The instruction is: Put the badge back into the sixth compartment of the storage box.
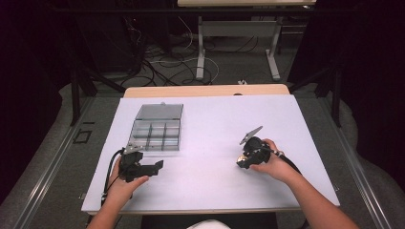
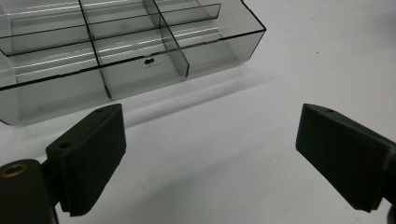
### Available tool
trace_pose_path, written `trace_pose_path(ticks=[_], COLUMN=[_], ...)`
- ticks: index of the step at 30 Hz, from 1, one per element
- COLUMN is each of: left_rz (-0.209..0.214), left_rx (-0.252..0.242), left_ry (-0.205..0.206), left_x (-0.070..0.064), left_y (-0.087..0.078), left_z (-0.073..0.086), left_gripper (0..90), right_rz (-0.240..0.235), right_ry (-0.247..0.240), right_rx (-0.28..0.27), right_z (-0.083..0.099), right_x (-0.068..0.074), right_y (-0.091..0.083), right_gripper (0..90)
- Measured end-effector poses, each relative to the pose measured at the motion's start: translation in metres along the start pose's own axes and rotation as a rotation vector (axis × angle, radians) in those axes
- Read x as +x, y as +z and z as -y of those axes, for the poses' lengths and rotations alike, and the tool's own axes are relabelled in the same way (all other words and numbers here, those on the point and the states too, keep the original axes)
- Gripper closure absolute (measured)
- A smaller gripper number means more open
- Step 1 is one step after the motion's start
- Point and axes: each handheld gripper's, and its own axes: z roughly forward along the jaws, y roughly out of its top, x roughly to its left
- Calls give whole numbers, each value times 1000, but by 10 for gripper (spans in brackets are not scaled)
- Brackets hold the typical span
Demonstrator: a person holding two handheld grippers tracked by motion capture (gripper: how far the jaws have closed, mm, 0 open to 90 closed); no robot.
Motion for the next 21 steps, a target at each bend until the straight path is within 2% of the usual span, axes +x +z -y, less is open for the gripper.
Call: trace_pose_path(ticks=[3,7,9,11,12,13,14,15,16,17,18,21], left_rz=[-1,-2,-2,-1,-1,-1,-1,-1,0,0,0,0], left_rx=[4,3,3,2,2,2,2,1,-1,-2,-2,-1], left_ry=[0,0,1,0,0,0,0,0,0,0,0,1], left_x=[0,0,0,0,0,0,0,0,0,0,0,0], left_y=[0,0,0,0,0,0,0,0,0,0,0,0], left_z=[0,0,0,0,0,0,0,0,0,0,0,0], left_gripper=[87,88,88,88,88,88,88,88,88,88,88,88], right_rz=[-3,7,4,7,6,10,16,24,18,17,9,22], right_ry=[14,6,27,25,14,34,26,33,35,23,33,25], right_rx=[11,11,13,10,32,-51,15,-88,-80,13,14,4], right_z=[-1,-4,-6,-8,-10,-9,-13,-12,-14,-18,-20,-26], right_x=[0,1,3,2,1,3,3,4,4,4,5,6], right_y=[-2,-4,-5,-5,-6,-1,-6,1,1,-6,-6,-6], right_gripper=[469,469,469,469,469,469,469,469,469,469,469,469])
